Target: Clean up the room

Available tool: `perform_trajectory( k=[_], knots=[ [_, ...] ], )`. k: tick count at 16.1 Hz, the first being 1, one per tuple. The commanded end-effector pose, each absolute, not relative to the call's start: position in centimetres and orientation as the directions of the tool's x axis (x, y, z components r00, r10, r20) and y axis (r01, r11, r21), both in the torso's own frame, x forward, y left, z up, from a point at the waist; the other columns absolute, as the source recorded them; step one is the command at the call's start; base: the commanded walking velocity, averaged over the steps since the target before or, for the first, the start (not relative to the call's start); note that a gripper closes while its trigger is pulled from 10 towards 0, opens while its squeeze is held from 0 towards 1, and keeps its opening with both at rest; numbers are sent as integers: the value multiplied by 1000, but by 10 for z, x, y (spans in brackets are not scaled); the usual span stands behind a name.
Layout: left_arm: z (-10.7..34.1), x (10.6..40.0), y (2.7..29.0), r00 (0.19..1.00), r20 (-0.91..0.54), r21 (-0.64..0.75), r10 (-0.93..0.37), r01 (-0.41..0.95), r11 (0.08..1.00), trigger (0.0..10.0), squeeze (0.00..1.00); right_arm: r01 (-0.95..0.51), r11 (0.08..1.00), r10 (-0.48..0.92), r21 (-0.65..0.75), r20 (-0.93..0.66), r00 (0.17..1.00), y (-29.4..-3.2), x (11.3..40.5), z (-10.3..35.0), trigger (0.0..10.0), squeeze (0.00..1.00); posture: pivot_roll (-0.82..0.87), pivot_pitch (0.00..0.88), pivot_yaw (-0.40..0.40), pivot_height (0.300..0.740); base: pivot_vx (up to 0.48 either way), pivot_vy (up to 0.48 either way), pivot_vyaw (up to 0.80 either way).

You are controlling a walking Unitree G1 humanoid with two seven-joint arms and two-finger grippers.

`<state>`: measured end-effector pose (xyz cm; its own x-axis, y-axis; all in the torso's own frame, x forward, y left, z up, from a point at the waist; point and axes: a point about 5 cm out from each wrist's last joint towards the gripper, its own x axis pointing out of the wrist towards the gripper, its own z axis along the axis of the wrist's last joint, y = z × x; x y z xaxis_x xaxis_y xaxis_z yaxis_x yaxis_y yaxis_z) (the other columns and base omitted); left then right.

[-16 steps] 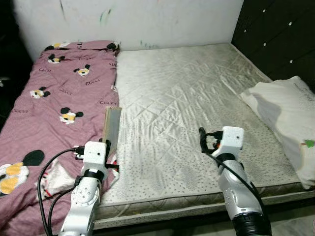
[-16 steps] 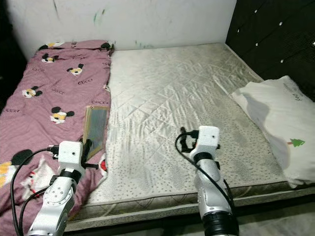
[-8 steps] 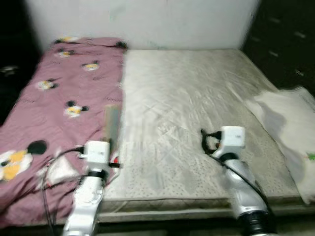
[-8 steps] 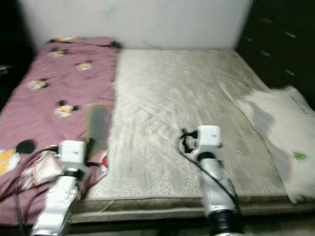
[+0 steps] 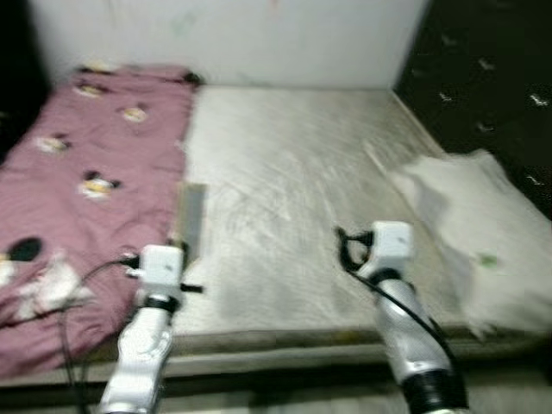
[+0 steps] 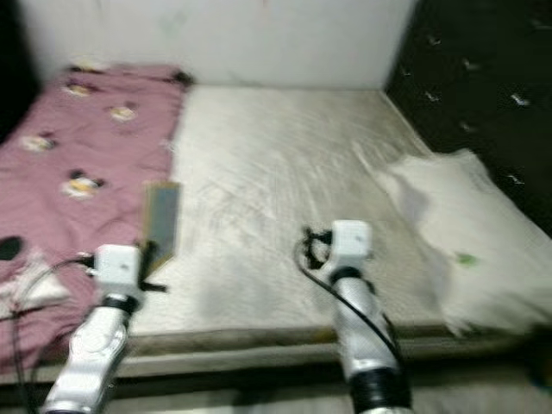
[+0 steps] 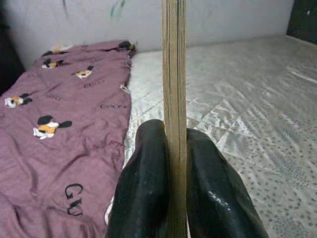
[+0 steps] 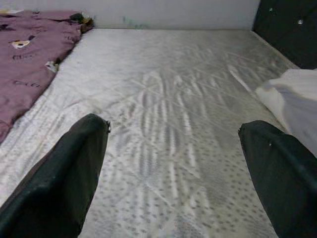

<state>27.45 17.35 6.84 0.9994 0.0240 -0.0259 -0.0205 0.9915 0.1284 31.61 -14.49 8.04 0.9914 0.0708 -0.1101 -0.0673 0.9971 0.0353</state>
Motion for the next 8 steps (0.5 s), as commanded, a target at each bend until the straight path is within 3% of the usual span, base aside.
perform_trajectory(
  k=[1,8],
  knots=[
    [81,280,165,999,33,110,6,-10,994,10000,0,-41,999,42,16,-103,994,-156,317,83,10000,0,17,0,-22,740,0,-296,0],
    [84,280,162,998,58,70,-13,9,998,10000,0,-36,999,37,17,-103,994,-157,318,84,10000,0,11,0,-30,740,0,0,0]
  ],
)
